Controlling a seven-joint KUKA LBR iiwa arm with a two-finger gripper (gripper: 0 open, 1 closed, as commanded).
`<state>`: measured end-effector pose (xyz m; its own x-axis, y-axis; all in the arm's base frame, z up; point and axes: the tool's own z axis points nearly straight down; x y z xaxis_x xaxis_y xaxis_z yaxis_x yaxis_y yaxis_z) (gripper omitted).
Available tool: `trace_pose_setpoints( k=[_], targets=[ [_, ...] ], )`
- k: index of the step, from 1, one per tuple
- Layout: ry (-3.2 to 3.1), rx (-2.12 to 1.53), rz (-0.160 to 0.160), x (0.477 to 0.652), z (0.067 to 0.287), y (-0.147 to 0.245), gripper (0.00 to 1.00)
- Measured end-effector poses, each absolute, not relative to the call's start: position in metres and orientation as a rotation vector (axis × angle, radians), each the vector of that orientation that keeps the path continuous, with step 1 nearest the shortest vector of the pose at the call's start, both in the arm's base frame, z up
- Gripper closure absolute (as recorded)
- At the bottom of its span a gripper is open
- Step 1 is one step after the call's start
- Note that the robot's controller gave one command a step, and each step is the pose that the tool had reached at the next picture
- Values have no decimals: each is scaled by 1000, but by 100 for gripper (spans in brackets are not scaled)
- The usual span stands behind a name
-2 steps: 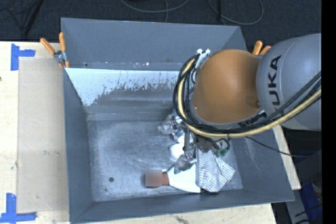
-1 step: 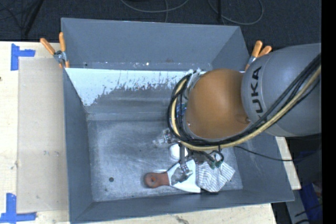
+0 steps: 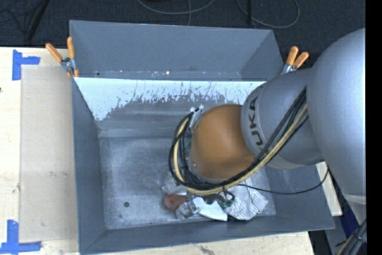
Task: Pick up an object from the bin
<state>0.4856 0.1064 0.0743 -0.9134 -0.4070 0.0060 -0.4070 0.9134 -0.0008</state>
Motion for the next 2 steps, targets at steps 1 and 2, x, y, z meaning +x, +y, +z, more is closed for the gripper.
trace_pose_setpoints(
  k=[1,2],
  targets=[
    [-3067,652,3,486,74,106,100],
    [-3070,663,-1,482,206,125,100]
  ],
)
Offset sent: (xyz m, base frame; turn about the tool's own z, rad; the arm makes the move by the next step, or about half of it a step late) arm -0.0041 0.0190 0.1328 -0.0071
